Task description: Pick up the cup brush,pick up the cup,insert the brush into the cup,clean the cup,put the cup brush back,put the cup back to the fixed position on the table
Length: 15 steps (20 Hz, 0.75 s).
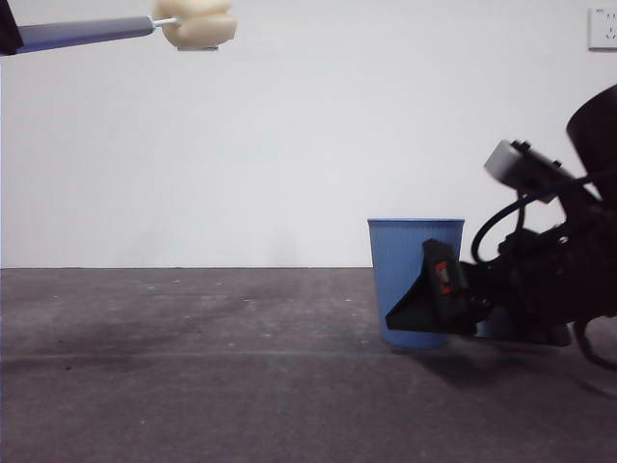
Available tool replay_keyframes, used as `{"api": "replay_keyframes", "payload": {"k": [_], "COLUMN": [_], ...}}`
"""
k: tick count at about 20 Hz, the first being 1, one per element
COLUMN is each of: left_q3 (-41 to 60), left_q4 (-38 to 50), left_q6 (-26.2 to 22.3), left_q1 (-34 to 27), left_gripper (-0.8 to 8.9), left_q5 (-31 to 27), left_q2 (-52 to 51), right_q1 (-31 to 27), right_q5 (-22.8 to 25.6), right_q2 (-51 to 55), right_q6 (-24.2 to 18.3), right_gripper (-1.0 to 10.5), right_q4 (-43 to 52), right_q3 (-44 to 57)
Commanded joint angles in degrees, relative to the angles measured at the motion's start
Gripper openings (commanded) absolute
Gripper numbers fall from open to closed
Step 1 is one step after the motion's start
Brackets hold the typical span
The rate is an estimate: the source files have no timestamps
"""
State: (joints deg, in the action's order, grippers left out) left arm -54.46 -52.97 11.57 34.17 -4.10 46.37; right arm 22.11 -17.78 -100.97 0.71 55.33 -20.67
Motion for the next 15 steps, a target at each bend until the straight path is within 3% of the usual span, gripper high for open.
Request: {"api": "replay_keyframes", "payload": {"k": [1, 6, 14, 15], "left_q3": [-0.07, -0.07, -0.07, -0.07], "left_q4": [0.20, 0.20, 0.13, 0.09], "left_q6": [-0.63, -0.63, -1.16, -1.36], "left_q1": [-0.13, -0.13, -0.13, -0.13], "left_gripper": [-0.08, -0.08, -0.08, -0.08], "left_q5": [-0.17, -0.33, -0.31, -0.31], "left_q2": [-0.15, -0.15, -0.15, -0.15], "right_q1": [0.28, 0.94, 0.94, 1.03], "right_q5": [-0.15, 1.64, 1.22, 1.18], "right_q2": [-2.78, -3.76, -3.76, -3.76], "right_q6": [-0.33, -0.11, -0.11, 0.07], "right_gripper": [5.4, 5.1, 0.0, -0.2], "right_q4": [0.92, 2.91, 2.89, 2.91], "right_q3": [-2.54, -4.70, -5.01, -5.01]}}
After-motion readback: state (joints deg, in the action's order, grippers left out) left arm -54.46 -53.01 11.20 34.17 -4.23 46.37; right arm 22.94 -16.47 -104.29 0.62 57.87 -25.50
